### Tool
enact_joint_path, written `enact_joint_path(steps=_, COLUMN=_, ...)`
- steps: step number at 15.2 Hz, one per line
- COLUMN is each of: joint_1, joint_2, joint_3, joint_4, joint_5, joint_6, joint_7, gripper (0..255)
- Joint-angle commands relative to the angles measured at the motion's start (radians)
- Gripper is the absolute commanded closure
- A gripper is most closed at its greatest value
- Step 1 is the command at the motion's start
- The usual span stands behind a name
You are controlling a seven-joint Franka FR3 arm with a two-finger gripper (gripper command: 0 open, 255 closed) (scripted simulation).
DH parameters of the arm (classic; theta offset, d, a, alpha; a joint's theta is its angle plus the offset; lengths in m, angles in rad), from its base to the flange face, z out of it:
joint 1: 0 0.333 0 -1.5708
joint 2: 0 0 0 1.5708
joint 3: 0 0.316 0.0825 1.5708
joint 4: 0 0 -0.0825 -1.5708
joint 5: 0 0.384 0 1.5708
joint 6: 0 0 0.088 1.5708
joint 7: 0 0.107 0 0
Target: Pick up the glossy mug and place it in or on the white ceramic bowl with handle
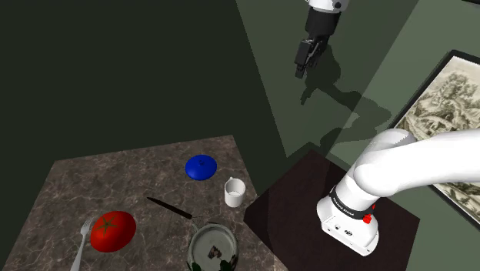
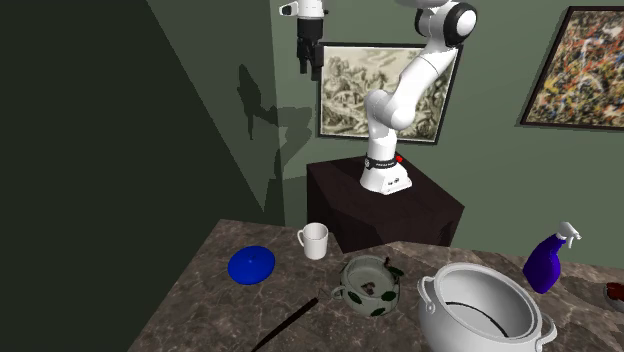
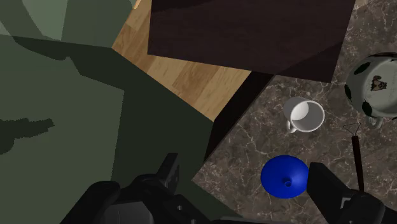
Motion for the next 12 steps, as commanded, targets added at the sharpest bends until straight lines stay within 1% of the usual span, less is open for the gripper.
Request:
enact_joint_path(steps=1, joint_1=0.0, joint_2=0.0, joint_3=0.0, joint_4=0.0, joint_5=0.0, joint_6=0.0, joint_7=0.0, gripper=0)
enact_joint_path(steps=7, joint_1=0.025, joint_2=-0.03, joint_3=0.073, joint_4=-0.193, joint_5=0.05, joint_6=0.167, joint_7=0.083, gripper=0)
enact_joint_path(steps=12, joint_1=0.053, joint_2=-0.013, joint_3=0.143, joint_4=-0.325, joint_5=0.097, joint_6=0.319, joint_7=0.153, gripper=0)
